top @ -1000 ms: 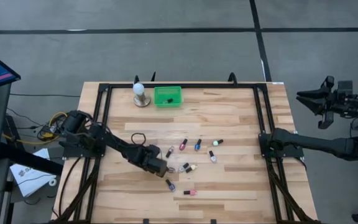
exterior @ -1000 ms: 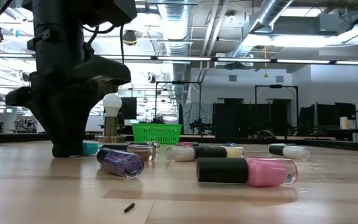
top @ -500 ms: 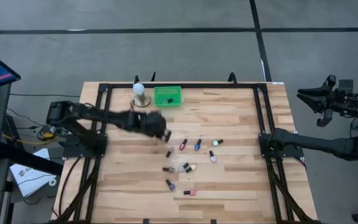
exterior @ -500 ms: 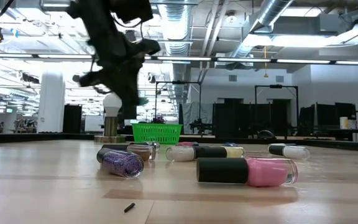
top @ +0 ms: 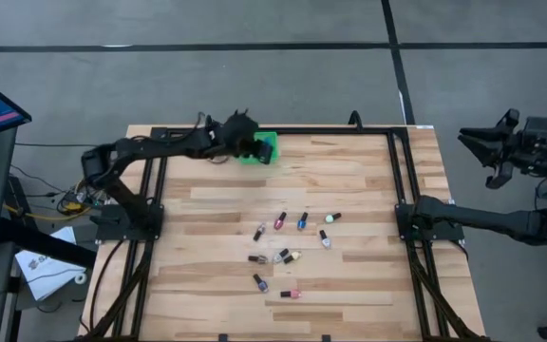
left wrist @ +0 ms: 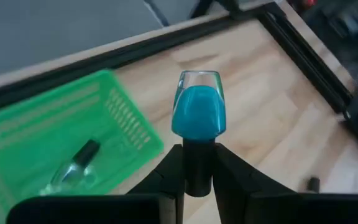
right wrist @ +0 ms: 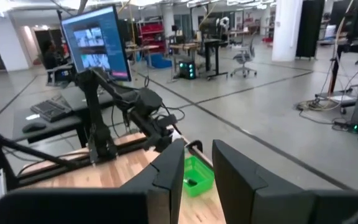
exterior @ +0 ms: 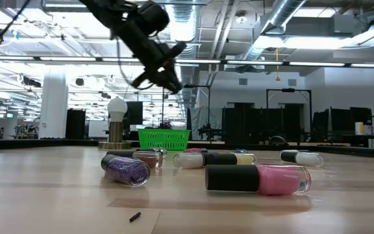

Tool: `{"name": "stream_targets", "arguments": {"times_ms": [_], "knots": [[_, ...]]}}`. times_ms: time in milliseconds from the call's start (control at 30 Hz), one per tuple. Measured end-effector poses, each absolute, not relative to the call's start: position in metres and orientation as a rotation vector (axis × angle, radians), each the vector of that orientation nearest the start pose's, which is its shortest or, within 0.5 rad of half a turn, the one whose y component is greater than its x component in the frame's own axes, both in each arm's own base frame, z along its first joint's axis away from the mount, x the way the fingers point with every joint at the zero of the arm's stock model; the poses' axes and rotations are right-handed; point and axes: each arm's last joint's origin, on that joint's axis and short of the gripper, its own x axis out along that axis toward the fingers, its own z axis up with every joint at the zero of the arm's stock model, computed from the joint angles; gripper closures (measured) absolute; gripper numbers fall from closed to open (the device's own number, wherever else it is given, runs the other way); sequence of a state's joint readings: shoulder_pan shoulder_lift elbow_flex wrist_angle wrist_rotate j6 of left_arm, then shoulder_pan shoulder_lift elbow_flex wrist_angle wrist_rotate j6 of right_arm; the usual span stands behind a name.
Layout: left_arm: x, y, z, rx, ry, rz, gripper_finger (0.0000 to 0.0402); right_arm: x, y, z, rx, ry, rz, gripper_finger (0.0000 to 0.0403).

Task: Pick & Place Nail Polish
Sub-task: Put the light blue nail polish into the green bin

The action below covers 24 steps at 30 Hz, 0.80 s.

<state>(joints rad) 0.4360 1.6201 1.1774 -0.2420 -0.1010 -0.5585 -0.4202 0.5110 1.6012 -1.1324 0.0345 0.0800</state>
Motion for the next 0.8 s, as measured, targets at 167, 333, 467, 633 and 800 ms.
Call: {"name": "stream_targets", "arguments": {"times_ms": [167, 333, 467, 633, 800], "knots": [[0.329, 0.173, 0.247, -0.565, 0.621, 0.739, 0.0356, -0.049, 0.021, 0.475, 0.087, 0.004, -0.458, 0.0327], [0.328, 0.186, 0.229, -0.485, 0.710, 0.760, 0.0356, -0.050, 0.020, 0.476, 0.140, -0.016, -0.505, 0.0327], [0.329, 0.192, 0.217, -0.417, 0.760, 0.808, 0.0356, -0.050, 0.019, 0.476, 0.184, -0.028, -0.528, 0.0327], [0.334, 0.197, 0.195, -0.339, 0.851, 0.798, 0.0356, -0.050, 0.019, 0.475, 0.198, -0.031, -0.528, 0.0327], [0.339, 0.197, 0.175, -0.313, 0.921, 0.757, 0.0356, -0.050, 0.019, 0.475, 0.242, -0.042, -0.532, 0.0327]]}}
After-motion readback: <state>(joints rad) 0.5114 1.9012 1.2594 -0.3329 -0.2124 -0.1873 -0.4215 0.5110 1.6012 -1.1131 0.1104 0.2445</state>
